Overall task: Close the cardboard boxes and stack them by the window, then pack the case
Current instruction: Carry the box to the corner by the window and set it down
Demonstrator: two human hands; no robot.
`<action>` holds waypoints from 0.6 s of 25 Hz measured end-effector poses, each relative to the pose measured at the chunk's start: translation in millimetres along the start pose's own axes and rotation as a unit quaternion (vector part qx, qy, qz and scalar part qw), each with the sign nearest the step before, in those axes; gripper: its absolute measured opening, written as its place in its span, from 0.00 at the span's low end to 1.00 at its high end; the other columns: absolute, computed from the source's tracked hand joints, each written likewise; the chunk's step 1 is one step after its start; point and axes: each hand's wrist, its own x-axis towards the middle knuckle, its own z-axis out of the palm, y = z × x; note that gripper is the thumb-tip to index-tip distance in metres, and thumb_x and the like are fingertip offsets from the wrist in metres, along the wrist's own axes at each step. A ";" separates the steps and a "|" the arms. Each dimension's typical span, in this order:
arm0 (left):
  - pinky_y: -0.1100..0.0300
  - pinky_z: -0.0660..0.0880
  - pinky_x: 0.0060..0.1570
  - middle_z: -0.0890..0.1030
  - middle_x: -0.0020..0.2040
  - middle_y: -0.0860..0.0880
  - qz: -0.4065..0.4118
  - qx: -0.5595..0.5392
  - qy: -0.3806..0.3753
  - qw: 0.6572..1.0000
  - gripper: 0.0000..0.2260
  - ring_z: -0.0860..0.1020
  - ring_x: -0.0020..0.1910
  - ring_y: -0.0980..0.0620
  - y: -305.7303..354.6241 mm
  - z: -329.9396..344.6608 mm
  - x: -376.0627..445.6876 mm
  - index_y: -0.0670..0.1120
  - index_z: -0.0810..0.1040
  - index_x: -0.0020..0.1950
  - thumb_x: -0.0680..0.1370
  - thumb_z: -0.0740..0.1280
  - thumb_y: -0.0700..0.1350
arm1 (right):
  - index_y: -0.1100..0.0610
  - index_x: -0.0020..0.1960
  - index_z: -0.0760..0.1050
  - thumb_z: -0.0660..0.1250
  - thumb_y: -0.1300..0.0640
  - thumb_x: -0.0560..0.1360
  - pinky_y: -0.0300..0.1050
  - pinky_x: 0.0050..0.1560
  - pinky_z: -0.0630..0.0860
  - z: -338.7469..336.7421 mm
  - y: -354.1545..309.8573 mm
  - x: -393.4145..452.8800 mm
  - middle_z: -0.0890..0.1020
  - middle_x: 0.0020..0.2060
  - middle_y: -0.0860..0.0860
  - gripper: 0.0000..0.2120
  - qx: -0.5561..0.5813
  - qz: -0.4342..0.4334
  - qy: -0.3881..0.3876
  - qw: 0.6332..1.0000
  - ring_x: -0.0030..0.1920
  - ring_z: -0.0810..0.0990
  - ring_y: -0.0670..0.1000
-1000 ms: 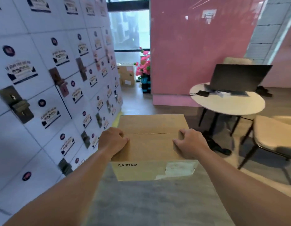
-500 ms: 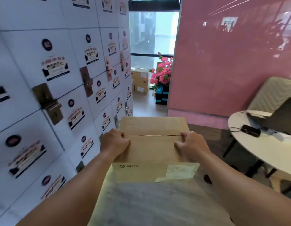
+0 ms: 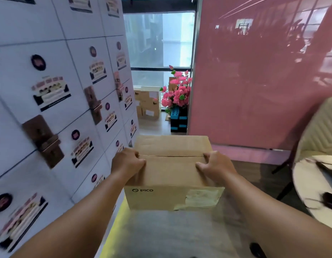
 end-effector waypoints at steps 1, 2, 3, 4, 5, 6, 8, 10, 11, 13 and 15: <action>0.62 0.73 0.37 0.84 0.42 0.50 0.000 0.000 0.005 1.000 0.09 0.79 0.40 0.52 5.3 9.0 32.4 0.47 0.84 0.43 0.70 0.72 0.52 | 0.53 0.51 0.81 0.71 0.41 0.71 0.47 0.41 0.74 2.7 2.8 35.7 0.84 0.45 0.49 0.17 0.004 -0.009 0.001 1.000 0.41 0.79 0.52; 0.63 0.71 0.36 0.84 0.42 0.51 -0.003 -0.001 0.011 1.000 0.09 0.78 0.39 0.52 11.5 17.1 64.4 0.48 0.84 0.42 0.70 0.72 0.52 | 0.53 0.50 0.81 0.71 0.41 0.71 0.46 0.39 0.73 4.1 5.5 72.3 0.84 0.45 0.49 0.16 0.007 -0.018 0.003 1.000 0.40 0.78 0.51; 0.63 0.70 0.35 0.83 0.41 0.51 -0.009 0.000 0.014 1.000 0.07 0.76 0.38 0.53 19.0 22.9 97.1 0.50 0.83 0.42 0.70 0.72 0.52 | 0.53 0.51 0.81 0.71 0.41 0.71 0.46 0.39 0.72 3.1 5.7 109.8 0.84 0.45 0.49 0.17 0.007 -0.024 0.003 1.000 0.41 0.78 0.51; 0.63 0.70 0.36 0.82 0.41 0.51 -0.017 0.003 0.013 1.000 0.05 0.75 0.38 0.53 27.1 27.7 127.7 0.53 0.81 0.41 0.70 0.72 0.53 | 0.53 0.52 0.81 0.71 0.41 0.71 0.45 0.40 0.72 1.8 5.1 145.2 0.84 0.45 0.50 0.18 0.004 -0.026 0.001 1.000 0.43 0.80 0.53; 0.62 0.72 0.37 0.82 0.41 0.50 -0.023 0.006 0.016 1.000 0.05 0.75 0.38 0.52 34.3 32.3 157.6 0.54 0.81 0.42 0.70 0.72 0.53 | 0.53 0.51 0.81 0.70 0.41 0.70 0.45 0.40 0.72 0.5 4.6 179.2 0.84 0.45 0.50 0.18 0.001 -0.026 -0.002 1.000 0.45 0.81 0.54; 0.61 0.73 0.39 0.83 0.42 0.49 -0.028 0.008 0.022 0.999 0.05 0.76 0.38 0.51 40.7 36.6 188.9 0.54 0.81 0.42 0.70 0.73 0.53 | 0.53 0.49 0.81 0.70 0.40 0.70 0.45 0.41 0.71 -1.2 3.9 213.4 0.84 0.45 0.50 0.17 -0.003 -0.027 -0.005 1.000 0.47 0.81 0.55; 0.62 0.72 0.37 0.84 0.43 0.49 -0.030 0.011 0.030 0.999 0.06 0.75 0.38 0.51 48.2 42.8 242.0 0.52 0.82 0.41 0.70 0.73 0.53 | 0.53 0.45 0.80 0.70 0.41 0.70 0.45 0.40 0.70 -3.6 -0.5 268.7 0.84 0.42 0.50 0.15 -0.007 -0.028 -0.015 0.999 0.46 0.81 0.55; 0.62 0.72 0.35 0.83 0.40 0.51 -0.032 0.016 0.028 0.999 0.10 0.76 0.36 0.52 51.3 53.5 300.8 0.48 0.83 0.42 0.70 0.73 0.53 | 0.52 0.42 0.78 0.70 0.41 0.70 0.45 0.39 0.69 2.5 -4.4 330.7 0.83 0.40 0.49 0.14 -0.003 -0.033 -0.024 0.999 0.43 0.79 0.54; 0.60 0.73 0.35 0.83 0.39 0.51 -0.033 0.023 0.024 0.999 0.11 0.77 0.36 0.52 51.4 59.6 331.8 0.47 0.83 0.42 0.70 0.72 0.54 | 0.52 0.42 0.78 0.70 0.41 0.71 0.45 0.39 0.69 7.2 -7.8 362.5 0.83 0.41 0.49 0.14 -0.004 -0.032 -0.025 0.999 0.42 0.78 0.53; 0.59 0.73 0.34 0.82 0.35 0.51 -0.035 0.027 0.015 0.999 0.11 0.79 0.36 0.51 48.3 73.1 391.5 0.46 0.82 0.39 0.69 0.72 0.54 | 0.52 0.45 0.80 0.70 0.42 0.71 0.45 0.40 0.70 18.6 -13.6 421.2 0.84 0.43 0.50 0.14 -0.006 -0.028 -0.028 0.999 0.42 0.77 0.53; 0.61 0.69 0.31 0.80 0.33 0.50 -0.034 0.025 0.014 0.999 0.12 0.78 0.36 0.50 43.9 90.9 460.8 0.44 0.80 0.37 0.69 0.71 0.53 | 0.53 0.49 0.82 0.71 0.43 0.71 0.46 0.43 0.75 35.0 -18.7 488.4 0.85 0.45 0.51 0.15 -0.011 -0.022 -0.033 0.999 0.45 0.79 0.54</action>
